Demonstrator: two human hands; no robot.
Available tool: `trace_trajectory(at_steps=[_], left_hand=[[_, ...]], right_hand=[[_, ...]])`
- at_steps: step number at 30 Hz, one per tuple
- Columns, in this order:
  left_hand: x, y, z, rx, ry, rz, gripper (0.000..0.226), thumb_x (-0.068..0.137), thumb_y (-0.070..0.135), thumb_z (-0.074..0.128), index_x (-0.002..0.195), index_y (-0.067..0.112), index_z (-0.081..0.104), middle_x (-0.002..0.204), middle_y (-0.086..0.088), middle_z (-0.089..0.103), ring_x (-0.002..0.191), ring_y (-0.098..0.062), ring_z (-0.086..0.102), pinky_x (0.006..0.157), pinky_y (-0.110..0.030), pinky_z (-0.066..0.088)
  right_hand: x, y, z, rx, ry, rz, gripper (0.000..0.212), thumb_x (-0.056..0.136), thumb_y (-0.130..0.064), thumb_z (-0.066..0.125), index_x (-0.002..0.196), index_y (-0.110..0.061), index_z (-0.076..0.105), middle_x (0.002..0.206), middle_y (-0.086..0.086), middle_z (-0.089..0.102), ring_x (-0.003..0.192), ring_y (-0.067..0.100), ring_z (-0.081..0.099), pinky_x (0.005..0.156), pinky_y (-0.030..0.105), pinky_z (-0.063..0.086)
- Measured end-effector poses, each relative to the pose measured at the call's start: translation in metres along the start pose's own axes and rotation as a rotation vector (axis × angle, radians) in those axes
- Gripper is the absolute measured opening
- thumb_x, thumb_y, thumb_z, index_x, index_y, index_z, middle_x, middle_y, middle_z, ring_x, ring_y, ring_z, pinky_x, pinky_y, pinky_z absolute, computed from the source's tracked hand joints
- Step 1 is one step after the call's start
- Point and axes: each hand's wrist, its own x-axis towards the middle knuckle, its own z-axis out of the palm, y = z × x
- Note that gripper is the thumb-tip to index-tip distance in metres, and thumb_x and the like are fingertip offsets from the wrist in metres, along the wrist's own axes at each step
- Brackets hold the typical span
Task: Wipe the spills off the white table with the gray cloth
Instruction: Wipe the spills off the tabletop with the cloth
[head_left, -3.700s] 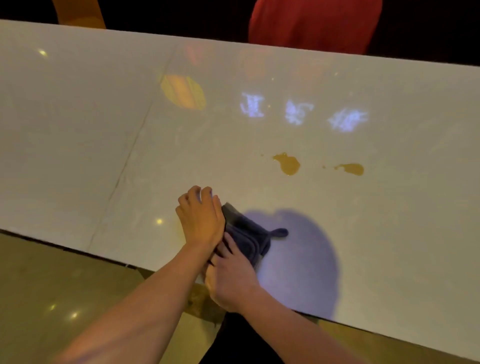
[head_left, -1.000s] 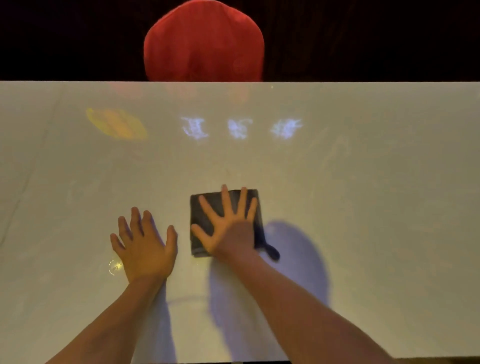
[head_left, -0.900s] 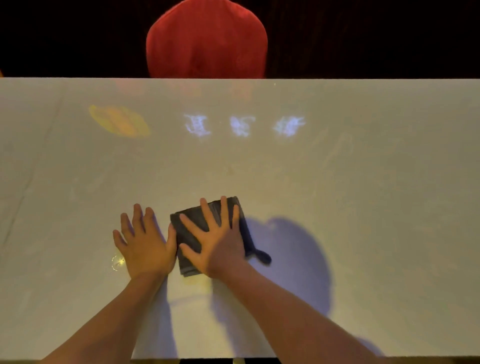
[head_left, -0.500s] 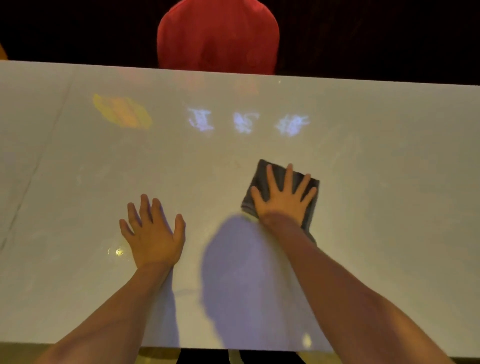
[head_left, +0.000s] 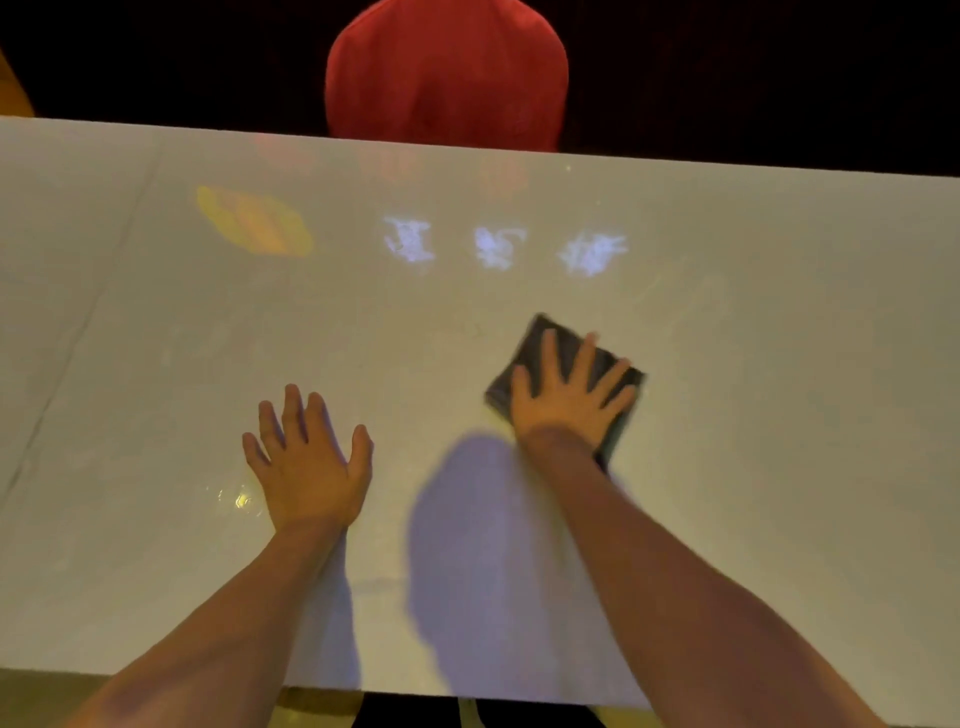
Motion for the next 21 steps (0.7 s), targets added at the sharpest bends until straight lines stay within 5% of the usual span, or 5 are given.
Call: trace_trajectory(at_steps=[5, 7, 13, 17, 21], left_hand=[[0.001, -0.002, 0.000, 0.006, 0.007, 0.003, 0.083, 0.089, 0.067, 0.010, 0.154, 0.017, 0.024, 0.167, -0.007, 0.013, 0.153, -0.035, 0.004, 0.122, -0.058, 0.007], [0.001, -0.002, -0.001, 0.011, -0.005, -0.003, 0.084, 0.088, 0.068, 0.008, 0.155, 0.017, 0.021, 0.168, -0.006, 0.009, 0.153, -0.034, 0.001, 0.122, -0.057, 0.006], [0.003, -0.003, 0.006, -0.010, 0.019, 0.005, 0.080, 0.090, 0.065, 0.015, 0.153, 0.016, 0.027, 0.167, -0.007, 0.014, 0.153, -0.035, 0.004, 0.121, -0.057, 0.005], [0.003, -0.008, 0.005, -0.049, 0.032, 0.019, 0.077, 0.091, 0.063, 0.020, 0.151, 0.015, 0.030, 0.166, -0.008, 0.018, 0.153, -0.036, 0.006, 0.121, -0.058, 0.007], [0.004, -0.010, 0.002, -0.029, 0.000, 0.034, 0.079, 0.091, 0.065, 0.019, 0.153, 0.017, 0.026, 0.167, -0.007, 0.014, 0.153, -0.034, 0.003, 0.122, -0.056, 0.005]], right_hand=[[-0.047, -0.001, 0.017, -0.071, -0.120, -0.949, 0.061, 0.092, -0.066, 0.037, 0.150, -0.051, 0.026, 0.167, -0.002, 0.015, 0.150, 0.048, 0.001, 0.117, 0.068, 0.006], [-0.011, 0.037, 0.003, -0.159, -0.110, -1.136, 0.059, 0.094, -0.064, 0.037, 0.150, -0.052, 0.025, 0.167, -0.004, 0.016, 0.151, 0.045, 0.004, 0.120, 0.062, 0.005], [0.035, 0.016, -0.004, 0.027, 0.013, 0.067, 0.068, 0.094, -0.068, 0.016, 0.156, -0.044, 0.003, 0.169, 0.002, -0.001, 0.149, 0.048, -0.008, 0.117, 0.067, -0.001], [-0.051, -0.054, 0.029, -0.037, -0.065, -0.545, 0.064, 0.094, -0.065, 0.031, 0.154, -0.044, 0.023, 0.168, 0.003, 0.013, 0.149, 0.052, 0.001, 0.117, 0.069, 0.002], [-0.035, -0.008, 0.020, -0.124, -0.116, -0.996, 0.057, 0.098, -0.062, 0.029, 0.152, -0.052, 0.016, 0.168, -0.004, 0.010, 0.151, 0.044, -0.001, 0.120, 0.063, 0.004]])
